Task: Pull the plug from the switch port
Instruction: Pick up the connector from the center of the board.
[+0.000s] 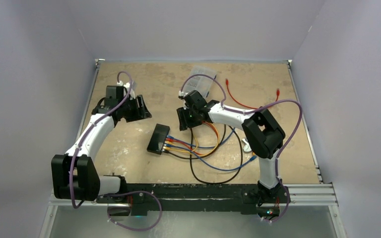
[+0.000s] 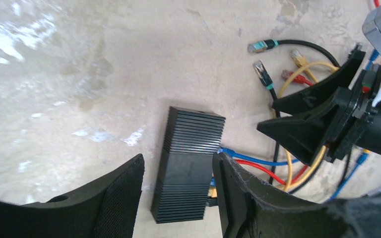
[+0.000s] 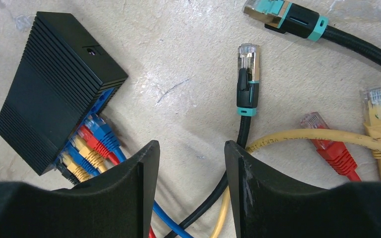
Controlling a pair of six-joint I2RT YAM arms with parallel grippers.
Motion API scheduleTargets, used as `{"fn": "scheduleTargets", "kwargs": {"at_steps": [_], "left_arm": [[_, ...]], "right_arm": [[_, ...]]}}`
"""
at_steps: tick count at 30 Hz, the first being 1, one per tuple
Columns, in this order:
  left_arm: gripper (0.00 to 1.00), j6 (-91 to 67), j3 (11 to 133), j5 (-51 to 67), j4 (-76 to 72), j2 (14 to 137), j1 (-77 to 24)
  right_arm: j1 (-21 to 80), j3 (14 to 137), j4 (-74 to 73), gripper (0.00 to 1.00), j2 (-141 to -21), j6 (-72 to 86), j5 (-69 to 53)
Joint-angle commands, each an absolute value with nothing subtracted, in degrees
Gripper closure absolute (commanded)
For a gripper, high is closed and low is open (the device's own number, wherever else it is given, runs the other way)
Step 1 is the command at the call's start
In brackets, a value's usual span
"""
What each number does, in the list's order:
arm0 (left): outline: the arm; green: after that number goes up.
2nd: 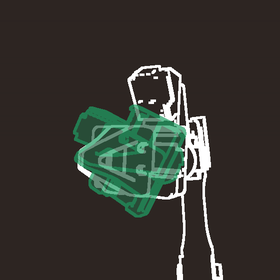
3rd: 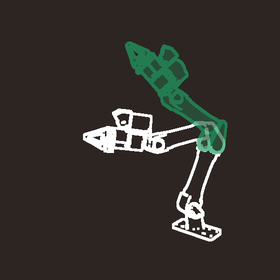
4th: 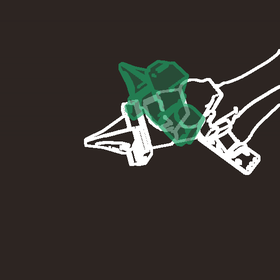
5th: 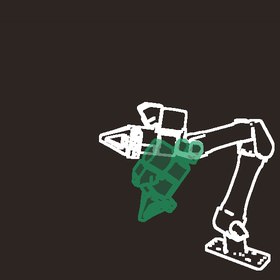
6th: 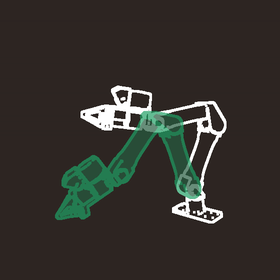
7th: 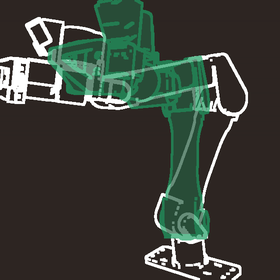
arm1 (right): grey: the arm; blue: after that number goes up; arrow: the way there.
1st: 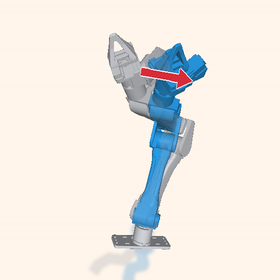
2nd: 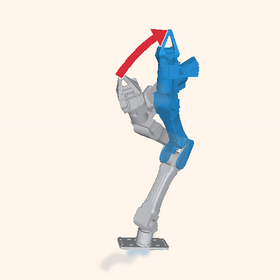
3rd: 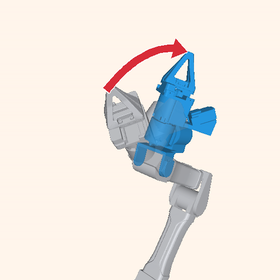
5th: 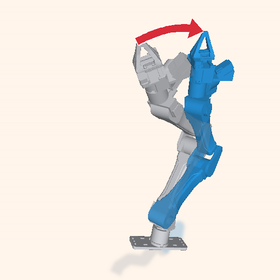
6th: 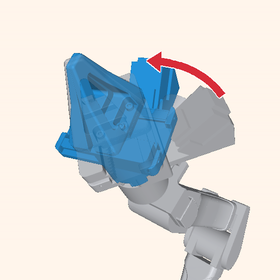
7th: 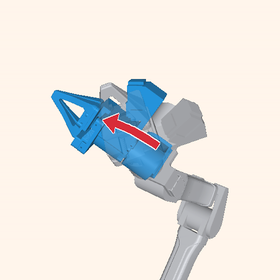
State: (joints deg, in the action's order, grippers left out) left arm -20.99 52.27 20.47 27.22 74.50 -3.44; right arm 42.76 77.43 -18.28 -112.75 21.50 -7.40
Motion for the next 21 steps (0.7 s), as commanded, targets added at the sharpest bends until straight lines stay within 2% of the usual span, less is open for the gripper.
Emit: {"fn": "scheduleTargets", "kwargs": {"at_steps": [1, 4, 14, 21], "left_arm": [[0.47, -13.6, 57.2, 13.5, 32.4, 75.1, -3.1], [0.46, -12.4, 57.1, 9.8, 32.6, 75.0, -3.1], [0.46, -12.6, 56.1, 12.8, 31.1, 77.1, -3.1], [0.46, -12.5, 56.1, 13.0, 30.9, 77.1, -3.1]], "right_arm": [[43.4, 78.8, -17.9, 0.45, -110.1, 20.6, -4.6], [43.5, 78.9, -17.6, 0.45, -109.9, 20.6, -4.3], [43.6, 78.7, -15.7, 0.43, -107.5, 21.5, -0.2], [43.6, 81.6, -17.7, 0.42, -112.7, 21.6, -0.2]]}}
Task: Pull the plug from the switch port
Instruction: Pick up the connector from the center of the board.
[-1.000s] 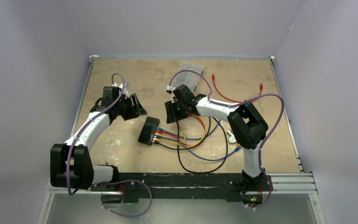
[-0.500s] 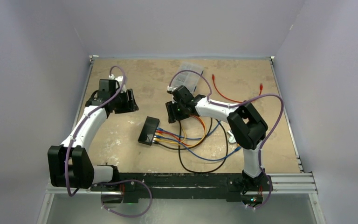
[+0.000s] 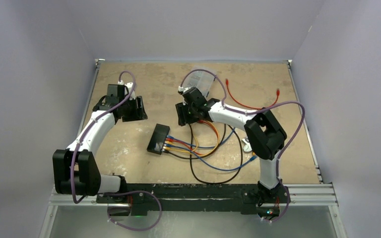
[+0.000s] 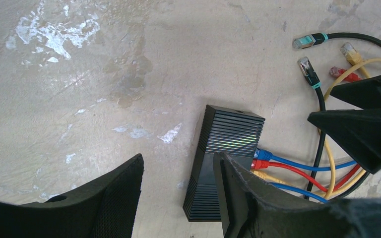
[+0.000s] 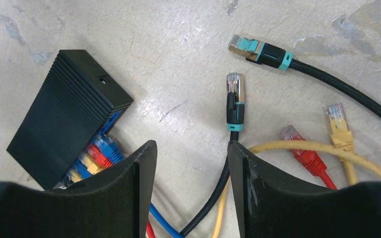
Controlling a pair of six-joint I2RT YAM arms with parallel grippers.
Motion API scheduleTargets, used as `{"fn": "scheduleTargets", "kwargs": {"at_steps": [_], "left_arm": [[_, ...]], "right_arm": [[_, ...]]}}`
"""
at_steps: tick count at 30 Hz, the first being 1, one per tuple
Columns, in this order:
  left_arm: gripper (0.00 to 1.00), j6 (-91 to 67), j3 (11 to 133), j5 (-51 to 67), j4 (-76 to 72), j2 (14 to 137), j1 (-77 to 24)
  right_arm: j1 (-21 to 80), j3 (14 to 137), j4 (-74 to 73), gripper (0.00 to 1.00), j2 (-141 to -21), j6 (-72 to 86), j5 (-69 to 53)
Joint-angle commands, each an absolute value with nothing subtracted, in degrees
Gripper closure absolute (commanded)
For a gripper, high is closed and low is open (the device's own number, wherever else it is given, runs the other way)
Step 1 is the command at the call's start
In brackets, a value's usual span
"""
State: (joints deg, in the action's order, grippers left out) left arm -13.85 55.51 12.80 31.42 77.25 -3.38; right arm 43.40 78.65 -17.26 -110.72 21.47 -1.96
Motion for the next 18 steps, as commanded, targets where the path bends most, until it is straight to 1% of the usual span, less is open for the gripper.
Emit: {"fn": "scheduleTargets", "kwargs": {"at_steps": [1, 8, 13, 16, 18], "left_arm": [[0.46, -12.5, 56.0, 13.1, 30.9, 77.1, -3.1], [0.46, -12.6, 55.9, 13.7, 30.6, 77.1, -3.1], [0.46, -12.6, 55.8, 14.0, 30.5, 77.1, -3.1], [0.46, -12.6, 55.9, 14.0, 30.5, 77.1, -3.1], [0.46, -12.6, 55.9, 14.0, 30.4, 77.1, -3.1]], "right_arm": [[43.6, 82.1, -18.3, 0.42, -113.4, 21.7, -0.2], [43.6, 82.0, -20.0, 0.45, -116.1, 22.2, 2.8], [43.6, 80.7, -19.9, 0.49, -116.1, 22.2, 2.7], [43.7, 80.3, -19.7, 0.54, -116.1, 22.0, 2.7], [43.8, 80.2, -19.6, 0.62, -116.2, 21.7, 2.3]]}}
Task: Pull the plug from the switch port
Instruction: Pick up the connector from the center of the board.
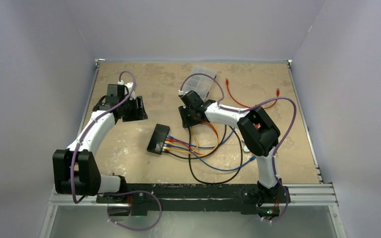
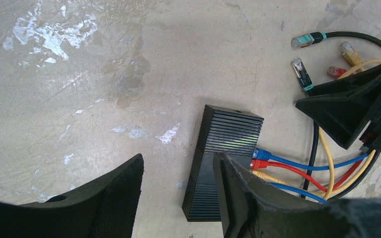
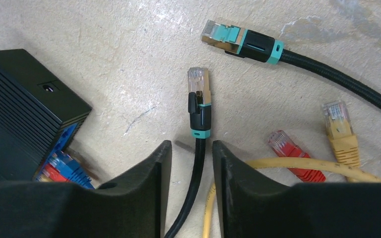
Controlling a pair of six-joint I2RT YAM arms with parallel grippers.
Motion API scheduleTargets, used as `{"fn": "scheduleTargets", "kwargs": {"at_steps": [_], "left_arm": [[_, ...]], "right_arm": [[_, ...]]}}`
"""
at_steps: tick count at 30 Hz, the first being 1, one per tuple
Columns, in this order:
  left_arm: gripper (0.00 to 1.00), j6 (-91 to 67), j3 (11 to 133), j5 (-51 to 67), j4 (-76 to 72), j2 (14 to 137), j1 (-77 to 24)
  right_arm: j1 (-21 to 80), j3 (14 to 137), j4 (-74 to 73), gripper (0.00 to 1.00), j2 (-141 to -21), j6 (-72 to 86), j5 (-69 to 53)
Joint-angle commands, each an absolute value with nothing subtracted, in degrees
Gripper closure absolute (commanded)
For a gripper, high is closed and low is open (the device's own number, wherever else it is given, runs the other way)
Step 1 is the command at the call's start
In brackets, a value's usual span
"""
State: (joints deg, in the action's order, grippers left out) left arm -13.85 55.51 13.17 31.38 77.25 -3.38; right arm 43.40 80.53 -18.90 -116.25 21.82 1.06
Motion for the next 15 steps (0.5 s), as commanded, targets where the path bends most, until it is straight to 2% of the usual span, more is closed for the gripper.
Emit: {"fn": "scheduleTargets", "kwargs": {"at_steps": [1, 5, 7, 15], "left_arm": [[0.46, -12.6, 55.8, 14.1, 30.4, 77.1, -3.1], [0.47, -12.6, 55.8, 13.8, 30.5, 77.1, -3.1], [0.47, -12.6, 55.8, 13.9, 30.5, 77.2, -3.1], [0.47, -12.6, 55.8, 13.7, 30.5, 77.3, -3.1]], "right_arm": [[43.9, 80.2, -19.5, 0.67, -116.1, 21.5, 2.0], [44.0, 80.9, -18.7, 0.92, -115.1, 21.3, -2.0], [44.0, 80.8, -18.3, 1.0, -113.8, 21.3, -4.7], [42.3, 83.2, -18.3, 1.0, -109.9, 23.2, -5.1]]}}
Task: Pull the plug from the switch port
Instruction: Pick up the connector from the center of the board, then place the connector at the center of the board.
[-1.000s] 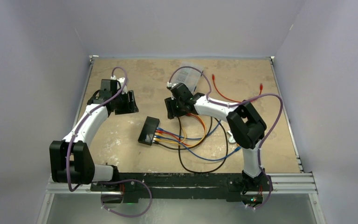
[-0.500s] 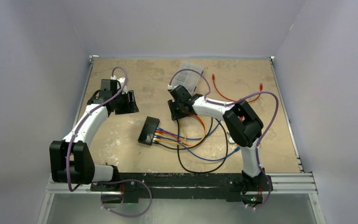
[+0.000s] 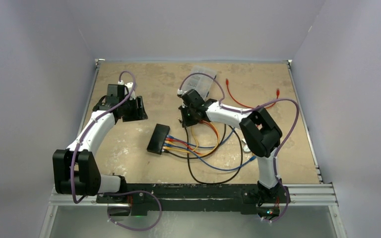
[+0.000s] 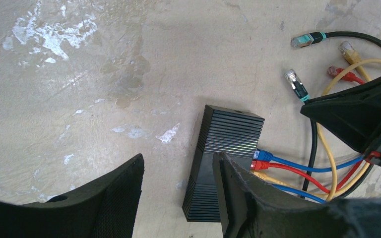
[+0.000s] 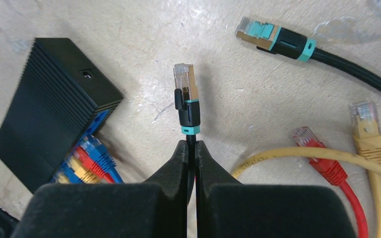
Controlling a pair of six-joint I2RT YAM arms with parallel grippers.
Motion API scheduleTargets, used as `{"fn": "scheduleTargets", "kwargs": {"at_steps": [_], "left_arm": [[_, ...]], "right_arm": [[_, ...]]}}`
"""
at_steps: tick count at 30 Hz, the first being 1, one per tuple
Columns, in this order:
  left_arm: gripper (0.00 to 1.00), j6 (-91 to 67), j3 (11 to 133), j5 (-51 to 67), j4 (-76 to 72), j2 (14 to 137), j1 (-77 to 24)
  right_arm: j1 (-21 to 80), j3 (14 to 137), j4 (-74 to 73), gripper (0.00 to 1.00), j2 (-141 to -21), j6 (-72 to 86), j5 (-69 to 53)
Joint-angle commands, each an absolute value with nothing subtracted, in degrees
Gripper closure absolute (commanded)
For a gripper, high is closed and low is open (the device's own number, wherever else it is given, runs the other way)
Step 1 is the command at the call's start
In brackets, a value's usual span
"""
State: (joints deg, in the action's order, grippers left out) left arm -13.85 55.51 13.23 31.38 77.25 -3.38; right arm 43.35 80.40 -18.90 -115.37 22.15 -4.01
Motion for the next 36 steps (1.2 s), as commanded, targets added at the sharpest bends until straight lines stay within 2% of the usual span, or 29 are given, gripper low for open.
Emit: {"fn": "scheduleTargets", "kwargs": {"at_steps": [1, 19, 28, 36], "left_arm": [[0.47, -12.7, 55.8, 13.8, 30.6, 77.3, -3.1], [0.47, -12.6, 55.8, 13.8, 30.5, 77.8, -3.1], [0.47, -12.6, 55.8, 14.1, 30.6, 78.2, -3.1], [0.48, -12.6, 55.8, 14.1, 30.6, 78.3, -3.1]], "right_arm": [[41.6, 84.3, -18.6, 1.0, -109.8, 23.0, -5.0], [30.9, 100.6, -21.3, 1.0, -102.6, 19.3, -1.6], [30.2, 105.5, -19.3, 1.0, -94.6, 19.3, -0.4], [29.9, 113.2, -20.1, 1.0, -92.7, 19.9, -1.6]]}}
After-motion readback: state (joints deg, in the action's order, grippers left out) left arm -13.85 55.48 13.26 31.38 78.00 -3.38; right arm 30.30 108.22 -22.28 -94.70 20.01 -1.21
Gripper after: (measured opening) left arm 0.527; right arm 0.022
